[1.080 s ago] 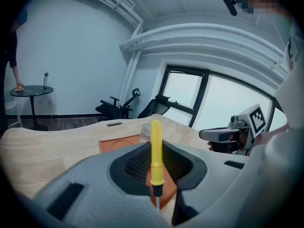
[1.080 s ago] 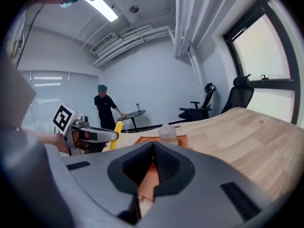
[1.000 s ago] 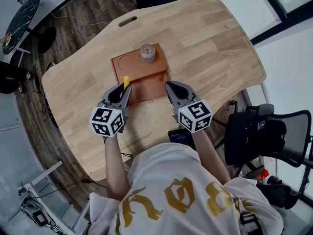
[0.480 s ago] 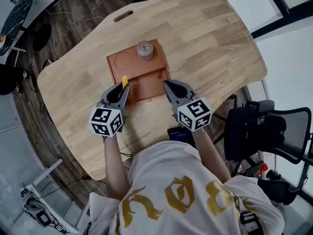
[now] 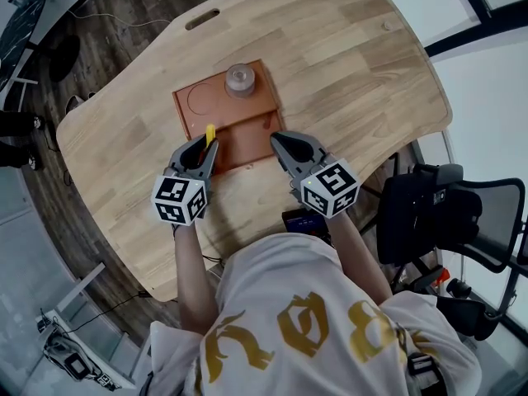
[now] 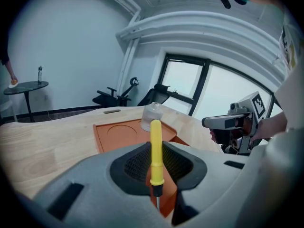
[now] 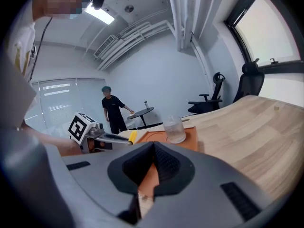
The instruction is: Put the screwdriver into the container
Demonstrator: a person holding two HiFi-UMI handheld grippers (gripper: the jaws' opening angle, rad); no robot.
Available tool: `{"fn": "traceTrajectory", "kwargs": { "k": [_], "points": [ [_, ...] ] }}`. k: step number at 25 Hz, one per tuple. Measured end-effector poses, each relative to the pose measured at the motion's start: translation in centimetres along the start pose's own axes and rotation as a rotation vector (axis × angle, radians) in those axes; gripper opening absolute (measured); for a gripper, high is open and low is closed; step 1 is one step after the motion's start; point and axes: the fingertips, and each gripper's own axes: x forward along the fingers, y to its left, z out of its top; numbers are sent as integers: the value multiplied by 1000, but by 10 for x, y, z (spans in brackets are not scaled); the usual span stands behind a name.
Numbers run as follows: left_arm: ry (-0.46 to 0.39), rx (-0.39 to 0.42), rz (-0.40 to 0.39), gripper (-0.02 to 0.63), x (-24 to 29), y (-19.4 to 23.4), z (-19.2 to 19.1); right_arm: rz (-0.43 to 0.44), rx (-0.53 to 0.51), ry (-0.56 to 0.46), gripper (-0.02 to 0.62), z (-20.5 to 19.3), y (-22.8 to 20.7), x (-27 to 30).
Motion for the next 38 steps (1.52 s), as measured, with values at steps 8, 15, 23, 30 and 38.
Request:
{"fn": "traceTrajectory", "kwargs": {
  "k": [8,15,23,30,38],
  "points": [
    [27,-9,-14,75,7,2,-10,9,-4,24,11,-6,-1,9],
    [53,-4,-14,75,9,5,-17,12,-1,36,11,-8,-2,14],
    [82,6,-6,75,13,6,-24,-1,1,50,11,-16,-6,16],
    [142,42,-3,75,18,5,-33,1,-1,56,11,-17,-6,18],
    [228,107,-1,75,24,2,-45,4,2,61,11,-18,-7,21]
  ]
}}
